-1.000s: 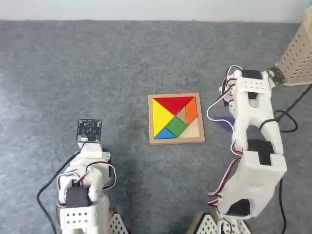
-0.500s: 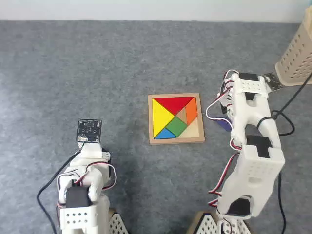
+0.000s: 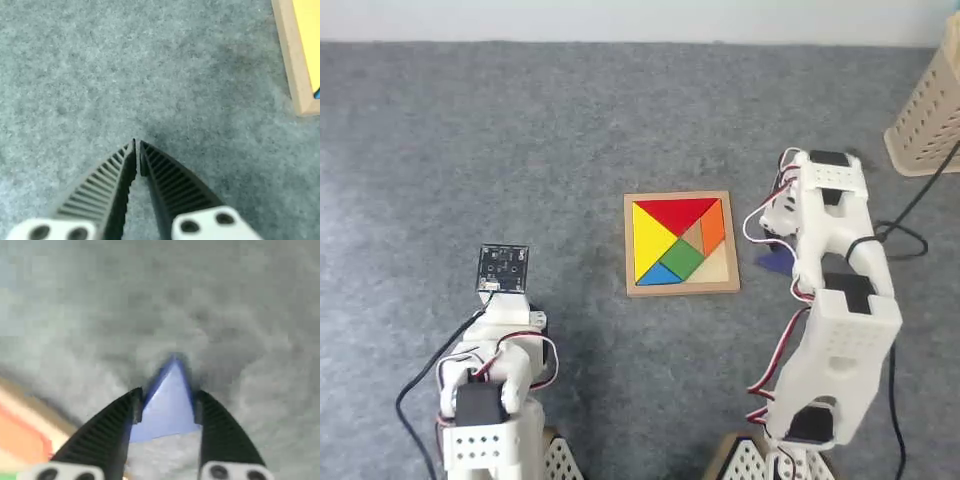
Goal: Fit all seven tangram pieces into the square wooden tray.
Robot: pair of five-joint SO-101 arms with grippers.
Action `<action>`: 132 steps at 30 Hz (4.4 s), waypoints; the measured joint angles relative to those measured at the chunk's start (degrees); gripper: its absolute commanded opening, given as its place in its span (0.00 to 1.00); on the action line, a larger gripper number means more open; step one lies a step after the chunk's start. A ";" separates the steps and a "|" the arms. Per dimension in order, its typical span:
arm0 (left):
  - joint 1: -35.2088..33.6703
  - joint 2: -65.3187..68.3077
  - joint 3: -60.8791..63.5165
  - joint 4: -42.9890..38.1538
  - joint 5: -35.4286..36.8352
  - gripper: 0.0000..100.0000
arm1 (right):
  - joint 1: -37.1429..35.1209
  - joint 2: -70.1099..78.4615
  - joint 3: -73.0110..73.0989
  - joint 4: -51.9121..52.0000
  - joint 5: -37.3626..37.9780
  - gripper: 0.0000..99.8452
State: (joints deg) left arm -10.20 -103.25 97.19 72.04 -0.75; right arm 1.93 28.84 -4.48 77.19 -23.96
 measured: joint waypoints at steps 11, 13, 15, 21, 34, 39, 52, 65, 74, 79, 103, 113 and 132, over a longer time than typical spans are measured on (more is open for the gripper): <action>0.00 0.00 0.00 0.00 0.00 0.01 | -0.09 0.00 -2.81 8.79 45.89 0.10; 0.00 0.00 0.00 0.00 0.00 0.01 | -0.18 0.00 -2.81 9.14 47.38 0.15; 0.00 0.00 0.00 0.00 0.00 0.01 | -0.88 0.00 -2.81 9.14 48.00 0.18; 0.00 0.00 0.00 0.00 0.00 0.01 | -2.64 -0.70 -2.55 9.05 47.82 0.19; 0.00 0.00 0.00 0.00 0.00 0.01 | -2.46 -17.67 24.09 -8.18 41.58 0.34; 0.00 0.00 0.00 0.00 0.00 0.01 | -1.93 -17.58 24.09 -10.37 40.70 0.35; 0.00 0.00 0.00 0.00 0.00 0.01 | -1.14 -12.84 23.03 -10.90 40.44 0.19; 0.00 0.00 0.00 0.00 0.00 0.01 | -1.05 -14.86 24.09 -10.81 35.43 0.11; 0.00 0.00 0.00 0.00 0.00 0.01 | -4.31 -26.73 24.97 -5.27 23.12 0.11; 0.00 0.00 0.00 0.00 0.00 0.01 | -12.57 -28.84 24.97 -3.16 14.95 0.11; 0.00 0.00 0.00 0.00 0.00 0.01 | -23.82 -18.29 16.79 -5.45 -18.81 0.15; 0.00 0.00 0.00 0.00 0.00 0.01 | -23.82 -18.29 16.79 -5.71 -18.81 0.24; 0.00 0.00 0.00 0.00 0.00 0.01 | -22.51 -19.43 17.05 -6.86 -2.37 0.00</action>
State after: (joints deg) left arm -10.20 -103.25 97.19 72.04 -0.75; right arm -20.57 9.41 12.57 70.33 -26.33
